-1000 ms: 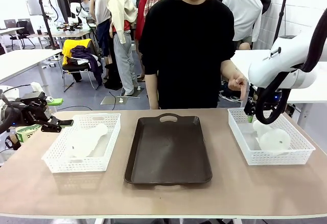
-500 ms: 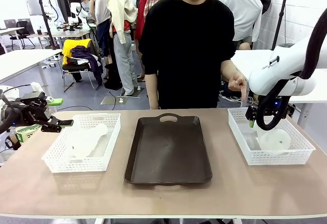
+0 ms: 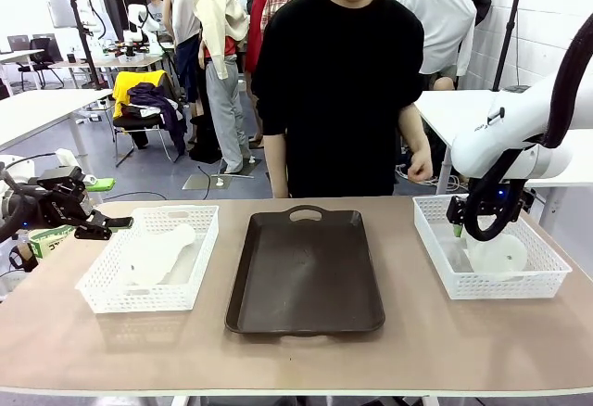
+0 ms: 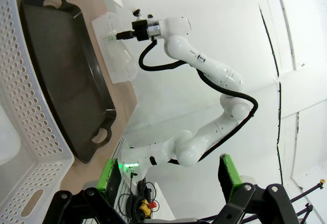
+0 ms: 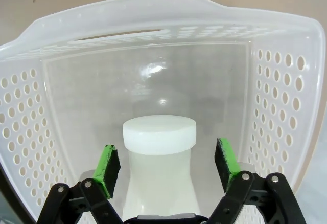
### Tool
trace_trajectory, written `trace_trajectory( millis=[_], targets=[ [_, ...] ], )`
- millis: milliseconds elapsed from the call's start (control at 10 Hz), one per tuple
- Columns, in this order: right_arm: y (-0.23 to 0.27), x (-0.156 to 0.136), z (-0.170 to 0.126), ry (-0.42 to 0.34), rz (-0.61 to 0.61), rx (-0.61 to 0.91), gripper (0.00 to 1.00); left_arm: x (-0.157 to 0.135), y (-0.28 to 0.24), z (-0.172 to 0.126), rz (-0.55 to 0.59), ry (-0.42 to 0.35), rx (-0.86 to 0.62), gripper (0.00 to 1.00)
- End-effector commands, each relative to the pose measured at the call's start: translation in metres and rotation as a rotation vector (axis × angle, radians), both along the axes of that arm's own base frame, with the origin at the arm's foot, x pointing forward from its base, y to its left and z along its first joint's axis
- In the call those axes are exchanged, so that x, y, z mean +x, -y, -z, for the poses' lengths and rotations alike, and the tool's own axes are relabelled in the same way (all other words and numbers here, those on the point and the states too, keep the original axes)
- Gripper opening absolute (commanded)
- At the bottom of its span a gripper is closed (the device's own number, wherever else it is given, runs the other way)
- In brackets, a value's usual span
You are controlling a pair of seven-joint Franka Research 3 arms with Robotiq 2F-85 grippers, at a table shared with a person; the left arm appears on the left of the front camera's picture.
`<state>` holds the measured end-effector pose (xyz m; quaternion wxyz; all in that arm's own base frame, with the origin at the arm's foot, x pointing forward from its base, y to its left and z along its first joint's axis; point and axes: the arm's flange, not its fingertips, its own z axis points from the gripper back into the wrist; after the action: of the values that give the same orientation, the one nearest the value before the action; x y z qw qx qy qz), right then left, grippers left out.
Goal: Prepare the laboratory tools.
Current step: Pick up the Big flask that the person points to.
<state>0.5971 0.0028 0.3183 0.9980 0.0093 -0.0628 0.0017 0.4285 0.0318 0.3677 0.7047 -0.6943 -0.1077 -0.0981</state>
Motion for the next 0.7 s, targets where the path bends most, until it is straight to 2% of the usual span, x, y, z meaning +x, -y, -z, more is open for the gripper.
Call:
trace_trajectory(
  millis=[0,300,400,600],
  targets=[
    [-0.0073,0.002,-0.0021,0.006,0.006,-0.039,0.6,0.0001,-0.0005,-0.003,-0.007,0.013,-0.019,1.0],
    [-0.0128,0.001,-0.006,0.001,0.012,-0.047,0.09,0.0001,-0.0005,-0.003,-0.007,0.013,-0.019,1.0],
    [-0.0141,0.0005,-0.0063,0.0,0.014,-0.053,0.0,0.0001,-0.0005,-0.003,-0.007,0.013,-0.019,1.0],
    [-0.0151,0.0006,-0.0113,0.005,0.029,-0.062,0.0,0.0001,-0.0005,-0.003,-0.007,0.013,-0.019,1.0]
  ],
)
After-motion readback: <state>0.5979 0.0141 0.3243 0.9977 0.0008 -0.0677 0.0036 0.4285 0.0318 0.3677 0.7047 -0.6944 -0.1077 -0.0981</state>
